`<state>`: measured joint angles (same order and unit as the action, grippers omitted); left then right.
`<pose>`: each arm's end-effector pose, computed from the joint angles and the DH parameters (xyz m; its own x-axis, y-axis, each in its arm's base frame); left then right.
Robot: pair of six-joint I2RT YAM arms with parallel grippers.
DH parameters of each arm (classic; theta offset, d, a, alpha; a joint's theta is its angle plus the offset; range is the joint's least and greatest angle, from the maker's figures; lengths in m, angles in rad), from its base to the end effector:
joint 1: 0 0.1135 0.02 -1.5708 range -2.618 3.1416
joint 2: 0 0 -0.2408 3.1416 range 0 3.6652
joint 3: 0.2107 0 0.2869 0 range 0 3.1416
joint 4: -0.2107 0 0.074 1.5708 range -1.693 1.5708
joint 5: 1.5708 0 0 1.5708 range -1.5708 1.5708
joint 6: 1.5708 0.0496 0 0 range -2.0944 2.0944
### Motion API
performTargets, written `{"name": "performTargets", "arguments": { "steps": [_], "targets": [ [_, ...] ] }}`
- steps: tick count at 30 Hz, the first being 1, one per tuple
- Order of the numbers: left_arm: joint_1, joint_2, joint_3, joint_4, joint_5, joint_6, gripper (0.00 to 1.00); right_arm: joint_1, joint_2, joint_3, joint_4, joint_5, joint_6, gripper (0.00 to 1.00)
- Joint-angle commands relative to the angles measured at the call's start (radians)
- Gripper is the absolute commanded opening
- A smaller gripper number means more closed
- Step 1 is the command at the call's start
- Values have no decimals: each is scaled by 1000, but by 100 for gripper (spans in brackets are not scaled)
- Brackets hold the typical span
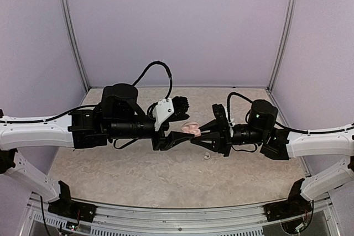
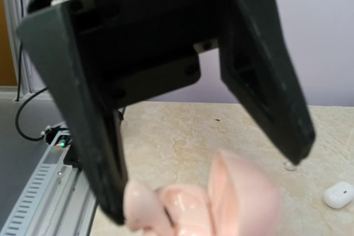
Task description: Insert the wireless bluetooth earbuds into the charging case
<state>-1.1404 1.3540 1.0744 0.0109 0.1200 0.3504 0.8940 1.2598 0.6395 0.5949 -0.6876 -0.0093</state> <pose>0.1503 -0.3417 0.2962 0.2222 0.3328 -0.9164 0.9307 0.2077 0.3011 0.1770 0.2706 0.2256 -0.0066 -0.0197 -0.9998 -0.9999 -0.0108 0.0068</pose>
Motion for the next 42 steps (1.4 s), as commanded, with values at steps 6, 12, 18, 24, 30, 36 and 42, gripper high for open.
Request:
{"name": "performTargets", "arguments": {
  "steps": [6,12,18,24,30,36,42],
  "targets": [
    [-2,26,35,58,-74,-62,57,8,4,13,25,46,6,0],
    [0,49,36,82,-103,-109,56,9,-3,8,31,46,6,0],
    [3,74,49,89,-114,-154,55,9,-8,8,34,46,6,0],
    [16,93,50,111,-110,-210,53,12,-10,4,40,46,6,0],
    [34,102,44,140,-67,-251,53,15,-4,3,47,39,8,0],
    [36,72,5,151,71,-186,63,14,-5,2,50,39,6,0],
    [34,-59,-50,101,109,-26,65,7,-20,2,-5,30,6,0]
  ]
}}
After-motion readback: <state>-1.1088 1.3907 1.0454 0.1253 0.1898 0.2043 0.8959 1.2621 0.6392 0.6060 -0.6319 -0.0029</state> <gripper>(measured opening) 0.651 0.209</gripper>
